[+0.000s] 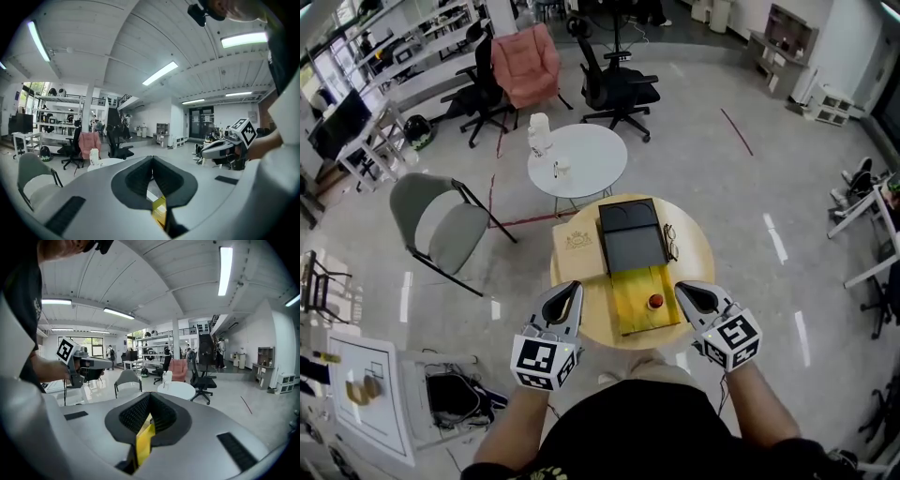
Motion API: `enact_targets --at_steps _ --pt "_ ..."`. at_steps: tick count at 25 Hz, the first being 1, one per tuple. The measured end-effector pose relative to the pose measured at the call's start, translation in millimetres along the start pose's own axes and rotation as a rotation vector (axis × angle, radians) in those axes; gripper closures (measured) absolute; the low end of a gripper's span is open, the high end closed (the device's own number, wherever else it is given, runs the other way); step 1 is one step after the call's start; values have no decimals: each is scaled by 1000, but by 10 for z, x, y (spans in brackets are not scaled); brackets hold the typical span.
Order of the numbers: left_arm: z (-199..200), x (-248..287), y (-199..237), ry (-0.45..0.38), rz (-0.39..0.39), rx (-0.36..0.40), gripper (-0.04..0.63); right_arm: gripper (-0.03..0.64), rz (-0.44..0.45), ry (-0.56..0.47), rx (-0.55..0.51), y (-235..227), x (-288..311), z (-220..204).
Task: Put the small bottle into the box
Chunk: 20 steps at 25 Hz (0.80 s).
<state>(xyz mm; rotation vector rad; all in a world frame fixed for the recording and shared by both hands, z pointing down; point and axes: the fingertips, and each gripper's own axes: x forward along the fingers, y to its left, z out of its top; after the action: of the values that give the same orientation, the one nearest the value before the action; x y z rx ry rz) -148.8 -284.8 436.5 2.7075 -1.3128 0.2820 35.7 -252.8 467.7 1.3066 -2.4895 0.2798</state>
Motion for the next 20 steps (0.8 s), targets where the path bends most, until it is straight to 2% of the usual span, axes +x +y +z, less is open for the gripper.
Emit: enact_targets --at_steps 5,11,20 --pt "265 -249 -30 -58 -14 39 577 604 -26 -45 -3 119 -260 208" --pt "308 -378 -45 -90 -10 7 577 604 -23 -54 -30 284 -408 319" --pt "448 -505 35 -104 71 5 577 604 22 -50 -45 198 -375 513"
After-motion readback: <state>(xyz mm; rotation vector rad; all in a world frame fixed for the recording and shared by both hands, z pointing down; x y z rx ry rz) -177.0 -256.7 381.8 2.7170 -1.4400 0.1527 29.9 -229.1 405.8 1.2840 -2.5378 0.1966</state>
